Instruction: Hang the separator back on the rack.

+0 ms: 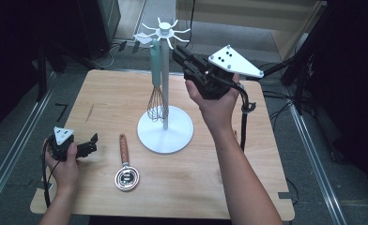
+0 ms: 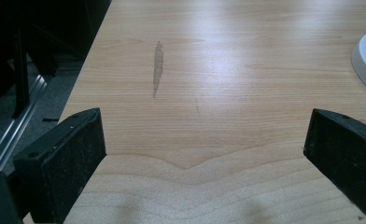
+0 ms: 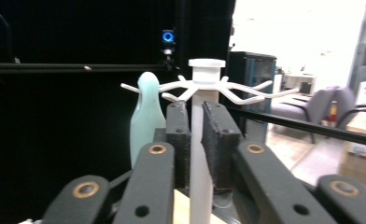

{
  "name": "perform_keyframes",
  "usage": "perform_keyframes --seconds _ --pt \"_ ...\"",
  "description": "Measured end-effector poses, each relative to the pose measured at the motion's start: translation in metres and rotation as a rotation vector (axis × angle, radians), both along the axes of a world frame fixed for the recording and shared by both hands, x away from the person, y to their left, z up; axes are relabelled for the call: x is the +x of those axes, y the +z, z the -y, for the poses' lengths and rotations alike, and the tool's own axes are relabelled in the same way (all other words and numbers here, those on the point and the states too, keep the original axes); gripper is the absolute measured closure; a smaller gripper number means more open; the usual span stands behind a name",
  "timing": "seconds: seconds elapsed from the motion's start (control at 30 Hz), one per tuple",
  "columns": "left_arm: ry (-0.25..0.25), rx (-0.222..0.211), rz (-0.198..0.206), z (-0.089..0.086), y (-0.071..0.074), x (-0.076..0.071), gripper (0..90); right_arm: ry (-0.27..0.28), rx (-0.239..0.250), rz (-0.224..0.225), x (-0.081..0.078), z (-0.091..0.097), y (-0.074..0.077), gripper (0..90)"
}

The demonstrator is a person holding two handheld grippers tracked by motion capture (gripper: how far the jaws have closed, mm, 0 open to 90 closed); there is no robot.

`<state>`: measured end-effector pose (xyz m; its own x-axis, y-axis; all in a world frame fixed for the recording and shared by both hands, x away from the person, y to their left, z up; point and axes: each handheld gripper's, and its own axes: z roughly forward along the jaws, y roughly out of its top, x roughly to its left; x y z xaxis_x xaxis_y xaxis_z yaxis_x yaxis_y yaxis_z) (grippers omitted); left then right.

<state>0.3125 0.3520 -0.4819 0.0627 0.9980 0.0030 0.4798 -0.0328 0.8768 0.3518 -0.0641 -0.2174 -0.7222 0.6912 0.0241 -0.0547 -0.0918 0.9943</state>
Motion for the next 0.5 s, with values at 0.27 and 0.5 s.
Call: perform_keyframes --seconds 0.27,0.5 --pt "-0.002 0.001 0.0 0.0 0.0 0.0 0.0 -0.039 0.002 -0.01 -0.003 0.009 -0.005 75.6" --pt "-0.001 0.002 0.003 0.0 0.0 0.0 0.0 -0.09 -0.003 -0.036 0.001 0.021 -0.022 72.0"
